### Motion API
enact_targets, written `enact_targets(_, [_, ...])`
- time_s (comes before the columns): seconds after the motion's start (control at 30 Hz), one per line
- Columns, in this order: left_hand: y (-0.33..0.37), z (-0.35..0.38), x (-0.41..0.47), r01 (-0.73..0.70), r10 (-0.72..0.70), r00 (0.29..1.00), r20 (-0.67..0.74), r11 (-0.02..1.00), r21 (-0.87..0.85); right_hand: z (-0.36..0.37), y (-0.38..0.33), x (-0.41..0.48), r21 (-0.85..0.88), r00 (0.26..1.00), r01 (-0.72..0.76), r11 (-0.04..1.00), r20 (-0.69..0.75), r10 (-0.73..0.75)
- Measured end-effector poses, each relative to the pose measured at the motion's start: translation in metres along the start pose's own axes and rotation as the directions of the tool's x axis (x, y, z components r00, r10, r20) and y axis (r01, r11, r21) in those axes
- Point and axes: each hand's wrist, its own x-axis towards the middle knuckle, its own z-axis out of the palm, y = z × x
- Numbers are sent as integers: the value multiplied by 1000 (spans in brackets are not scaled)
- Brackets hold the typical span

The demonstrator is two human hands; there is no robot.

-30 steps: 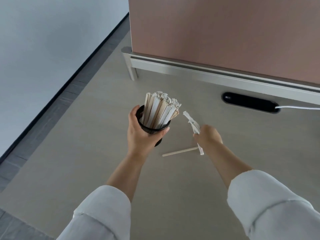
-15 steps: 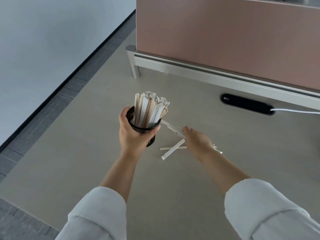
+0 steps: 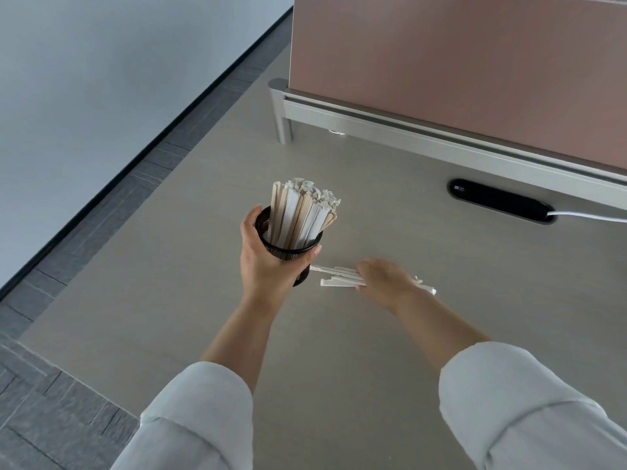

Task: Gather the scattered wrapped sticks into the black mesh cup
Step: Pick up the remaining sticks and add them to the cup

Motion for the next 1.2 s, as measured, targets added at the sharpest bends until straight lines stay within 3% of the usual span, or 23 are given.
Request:
enact_targets(0.33, [-1,0,-5,-13,13,1000,-7,1000,15,10,-7,-19,-37,995,-65,997,-74,62])
enact_targets(0.47, [1,2,-9,-17,17,1000,-4,1000,15,3,9,-30,270,976,-113,956,-150,157])
enact_targets(0.57, [3,5,-13,-20,20,1000,4,1000,9,-6,23,-34,564,893,-43,824,-348,285])
enact_targets(0.7, [7,17,-20,-31,31,999,44,1000,1,-24,40,-56,857,705,181,483,-455,543])
enact_targets(0.77, [9,24,-24,-38,38,996,75,999,-6,-23,49,-64,899,688,230,373,-421,591])
enact_targets(0.93, [16,41,-34,-56,59,986,157,998,-25,-5,62,-68,945,711,178,275,-316,628])
enact_targets(1.0, [18,44,-35,-64,67,983,171,998,-24,-4,65,-70,945,719,197,261,-320,617])
enact_targets(1.2, [24,51,-38,-77,80,978,191,997,-22,6,70,-70,919,748,106,379,-325,579])
